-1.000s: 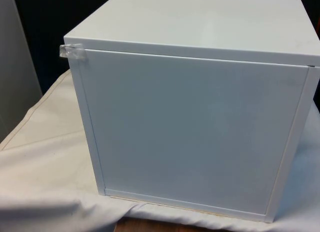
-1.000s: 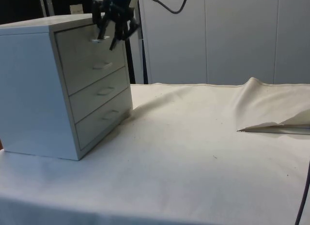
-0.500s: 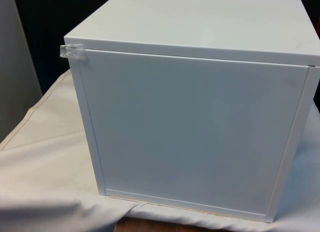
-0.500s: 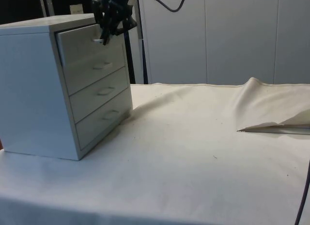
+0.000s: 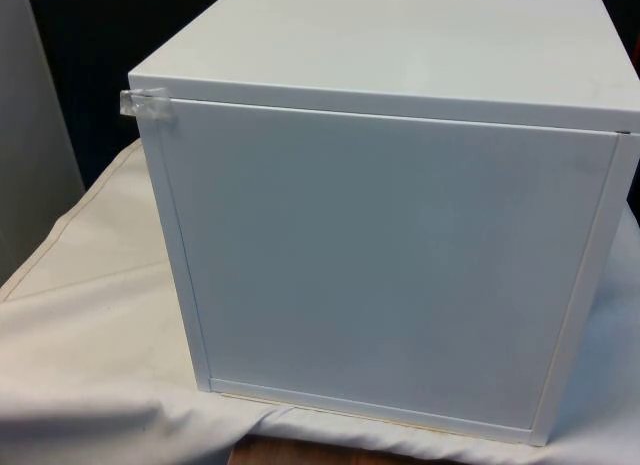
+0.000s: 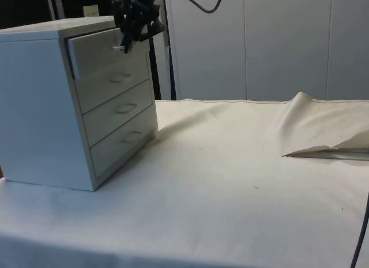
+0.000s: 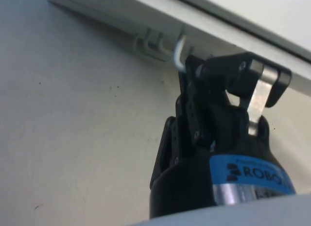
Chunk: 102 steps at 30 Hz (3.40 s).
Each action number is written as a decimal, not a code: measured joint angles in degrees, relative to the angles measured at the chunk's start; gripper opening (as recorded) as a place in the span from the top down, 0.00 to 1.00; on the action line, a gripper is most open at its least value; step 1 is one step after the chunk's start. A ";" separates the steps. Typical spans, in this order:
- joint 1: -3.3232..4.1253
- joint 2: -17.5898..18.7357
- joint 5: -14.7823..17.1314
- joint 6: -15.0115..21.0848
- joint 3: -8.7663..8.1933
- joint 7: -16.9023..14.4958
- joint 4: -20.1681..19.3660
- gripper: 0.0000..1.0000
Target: Open the drawer, then close it.
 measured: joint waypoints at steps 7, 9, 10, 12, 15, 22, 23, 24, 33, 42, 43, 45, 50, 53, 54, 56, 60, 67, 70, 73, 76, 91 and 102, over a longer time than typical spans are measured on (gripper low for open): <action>0.11 -3.21 0.00 -0.11 0.11 0.57 -3.04 1.00; 0.11 -3.55 0.00 -0.11 0.11 0.57 -3.38 1.00; 0.11 -3.90 0.00 -0.11 0.11 0.57 -3.72 1.00; 0.11 -4.93 0.00 -0.17 0.11 0.57 -4.58 1.00; 0.11 -5.84 0.00 -0.23 0.11 0.57 -5.39 1.00; 0.06 -8.59 -0.06 -0.29 0.00 0.57 -8.14 1.00; 0.06 -9.05 -0.06 -0.29 0.00 0.57 -8.59 1.00; 0.00 -9.51 -0.06 -0.29 0.00 0.57 -9.11 1.00; -0.34 -13.52 -0.23 -0.29 -0.17 0.00 -13.01 1.00; -0.63 -17.30 -0.23 -0.29 -0.57 -1.09 -16.56 1.00; -0.63 -18.22 -0.23 -0.34 -0.74 -1.38 -17.42 1.00; -0.63 -18.74 -0.23 -0.34 -0.80 -1.49 -17.88 1.00; -0.86 -20.97 -0.46 -0.34 -0.92 -1.78 -20.05 1.00; -1.09 -22.29 -0.74 -0.40 -0.97 -1.83 -21.26 1.00; -1.20 -22.69 -0.86 -0.40 -0.97 -1.83 -21.66 1.00; -1.32 -23.61 -1.03 -0.52 -0.97 -1.89 -22.40 1.00; -1.60 -25.50 -1.20 -1.15 -1.03 -2.18 -23.89 1.00; -2.12 -28.82 -1.26 -1.72 -1.55 -3.38 -26.53 1.00; -2.23 -29.79 -1.26 -2.06 -1.66 -3.61 -27.22 1.00; -2.41 -31.34 -1.26 -2.23 -1.89 -4.01 -28.07 1.00; -2.52 -31.68 -1.26 -2.23 -2.12 -4.53 -28.36 1.00; -2.35 -32.03 -1.26 -2.23 -2.18 -4.53 -28.76 0.78; -2.29 -32.03 -1.26 -2.23 -2.18 -4.47 -28.71 0.13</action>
